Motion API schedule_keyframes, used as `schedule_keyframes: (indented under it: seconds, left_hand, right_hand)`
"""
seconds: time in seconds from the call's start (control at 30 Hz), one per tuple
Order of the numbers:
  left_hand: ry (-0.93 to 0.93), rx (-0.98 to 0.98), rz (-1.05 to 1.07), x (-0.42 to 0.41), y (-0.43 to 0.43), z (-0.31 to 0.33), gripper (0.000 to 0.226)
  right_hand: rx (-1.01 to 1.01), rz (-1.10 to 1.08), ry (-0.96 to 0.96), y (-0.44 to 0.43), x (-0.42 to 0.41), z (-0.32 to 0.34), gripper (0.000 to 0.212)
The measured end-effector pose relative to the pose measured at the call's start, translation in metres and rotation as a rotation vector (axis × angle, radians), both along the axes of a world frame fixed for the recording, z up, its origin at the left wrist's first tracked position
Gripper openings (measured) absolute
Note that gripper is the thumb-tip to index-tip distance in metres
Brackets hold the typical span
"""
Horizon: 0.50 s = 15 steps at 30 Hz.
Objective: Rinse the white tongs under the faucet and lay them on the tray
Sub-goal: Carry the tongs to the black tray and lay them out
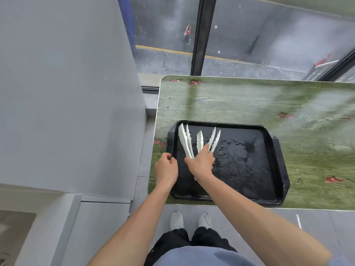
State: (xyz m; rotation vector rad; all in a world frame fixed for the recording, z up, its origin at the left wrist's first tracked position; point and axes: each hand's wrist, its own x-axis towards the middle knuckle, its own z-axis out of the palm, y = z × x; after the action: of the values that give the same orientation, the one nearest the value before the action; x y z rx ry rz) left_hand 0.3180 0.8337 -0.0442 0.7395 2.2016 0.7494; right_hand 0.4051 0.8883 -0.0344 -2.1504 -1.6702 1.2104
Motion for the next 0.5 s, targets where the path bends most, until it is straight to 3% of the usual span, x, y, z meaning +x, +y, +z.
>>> schedule_keyframes:
  seconds: [0.17,0.5]
  left_hand:
    - [0.098,-0.018,-0.103,0.022,0.013,-0.004,0.043]
    - [0.39,-0.212,-0.284,0.083,0.049,-0.02,0.102]
  right_hand:
    - [0.11,-0.068,0.067,0.022,0.039,0.022,0.08]
    - [0.149,-0.203,-0.026,0.06,0.135,0.011,0.064]
